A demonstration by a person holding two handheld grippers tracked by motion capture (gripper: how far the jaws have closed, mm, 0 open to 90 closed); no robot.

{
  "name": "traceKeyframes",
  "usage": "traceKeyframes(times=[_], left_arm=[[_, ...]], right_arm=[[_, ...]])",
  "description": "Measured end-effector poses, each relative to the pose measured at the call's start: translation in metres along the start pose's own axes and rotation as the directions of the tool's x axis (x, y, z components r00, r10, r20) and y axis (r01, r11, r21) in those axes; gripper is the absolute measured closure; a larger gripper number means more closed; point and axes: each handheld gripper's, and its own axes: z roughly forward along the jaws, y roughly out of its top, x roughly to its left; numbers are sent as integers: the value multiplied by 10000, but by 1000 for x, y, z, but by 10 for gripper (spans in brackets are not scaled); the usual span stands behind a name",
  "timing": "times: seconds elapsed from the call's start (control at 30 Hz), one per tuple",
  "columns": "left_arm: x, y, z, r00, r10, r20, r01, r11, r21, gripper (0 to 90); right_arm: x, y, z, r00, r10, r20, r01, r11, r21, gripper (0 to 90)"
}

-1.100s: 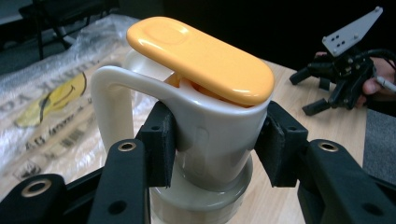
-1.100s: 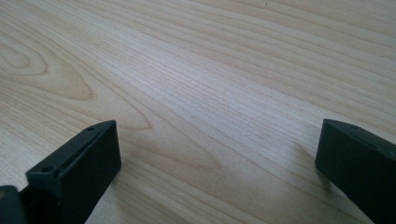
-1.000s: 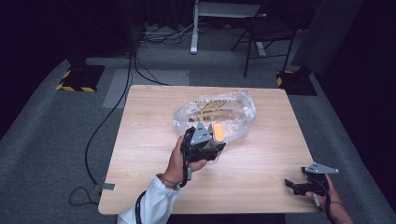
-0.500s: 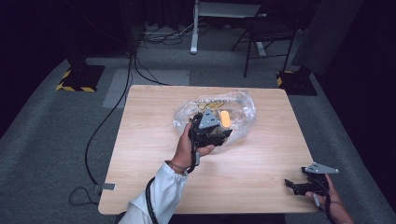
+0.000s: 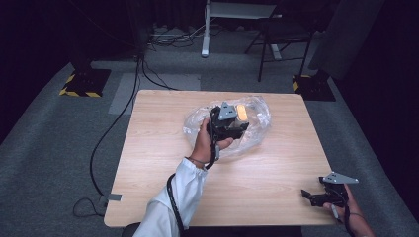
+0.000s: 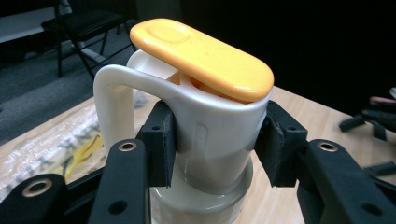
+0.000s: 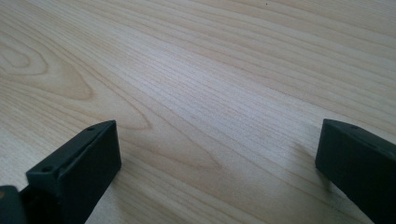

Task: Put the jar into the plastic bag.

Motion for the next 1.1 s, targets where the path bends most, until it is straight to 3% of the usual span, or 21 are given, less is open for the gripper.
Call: traceKeyframes(times=[0.53, 1.1], left_arm=[[30, 0, 33, 9974, -602, -403, 599, 9982, -87, 523], [44, -25, 60, 9913, -965, -900, 995, 9946, 302, 523]], right_arm=[[0, 0, 0, 10000, -40, -18, 40, 10000, -7, 1], [0, 0, 0, 10000, -32, -21, 32, 10000, 4, 1]])
